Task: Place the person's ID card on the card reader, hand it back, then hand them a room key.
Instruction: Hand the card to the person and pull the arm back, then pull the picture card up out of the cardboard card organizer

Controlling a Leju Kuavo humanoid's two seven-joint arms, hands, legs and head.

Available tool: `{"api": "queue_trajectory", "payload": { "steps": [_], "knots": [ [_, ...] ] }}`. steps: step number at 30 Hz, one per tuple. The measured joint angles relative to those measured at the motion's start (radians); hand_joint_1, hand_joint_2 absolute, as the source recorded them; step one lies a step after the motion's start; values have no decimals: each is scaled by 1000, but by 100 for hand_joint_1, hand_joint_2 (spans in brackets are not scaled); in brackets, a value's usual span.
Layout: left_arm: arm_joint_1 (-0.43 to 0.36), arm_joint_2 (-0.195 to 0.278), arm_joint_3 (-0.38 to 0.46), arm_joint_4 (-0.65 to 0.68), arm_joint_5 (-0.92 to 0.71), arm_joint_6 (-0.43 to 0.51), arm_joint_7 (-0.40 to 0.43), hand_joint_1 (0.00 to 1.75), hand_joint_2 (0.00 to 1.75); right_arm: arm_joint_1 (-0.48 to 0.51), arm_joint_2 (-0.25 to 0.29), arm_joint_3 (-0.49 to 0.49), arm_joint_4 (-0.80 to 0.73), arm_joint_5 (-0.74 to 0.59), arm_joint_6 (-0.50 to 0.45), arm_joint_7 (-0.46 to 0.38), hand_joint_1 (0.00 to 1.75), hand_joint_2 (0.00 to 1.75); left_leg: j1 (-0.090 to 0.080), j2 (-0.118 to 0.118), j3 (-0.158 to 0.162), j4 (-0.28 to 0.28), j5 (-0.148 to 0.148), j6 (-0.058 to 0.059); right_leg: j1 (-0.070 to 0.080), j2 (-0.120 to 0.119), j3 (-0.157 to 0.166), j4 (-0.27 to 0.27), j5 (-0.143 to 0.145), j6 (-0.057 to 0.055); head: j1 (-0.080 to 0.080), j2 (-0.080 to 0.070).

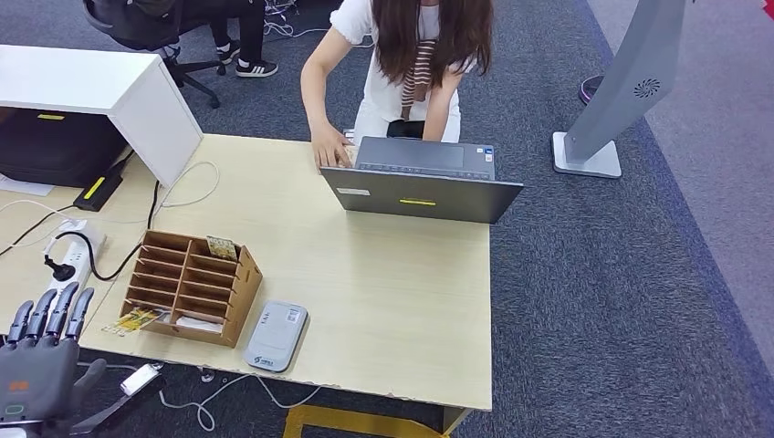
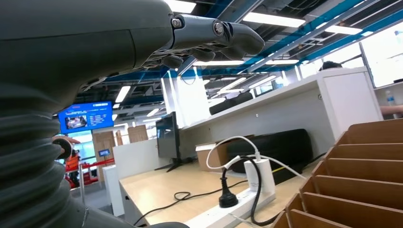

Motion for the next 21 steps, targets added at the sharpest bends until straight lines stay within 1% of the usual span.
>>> {"api": "queue_trajectory", "payload": {
  "steps": [4,11,16,21],
  "knots": [
    [-16,-19,30,32,-1,2,-9,0,175,0,0,0,0,2,1,0,0,175,0,0,0,0,0,0,0,0,0,0,0,0,0,0],
    [-34,-36,46,59,-7,13,-20,0,175,-1,0,2,0,4,1,0,0,175,0,0,0,0,0,0,0,0,0,0,0,0,0,0],
    [-71,-50,47,97,-25,38,-39,0,175,-1,-2,5,0,13,4,0,0,175,0,0,0,0,0,0,0,0,0,0,0,0,0,0],
    [-122,-60,38,146,-48,64,-41,0,175,-3,-4,10,0,23,11,0,0,175,0,0,1,0,0,0,0,-1,0,0,0,0,0,0]
  ]
}}
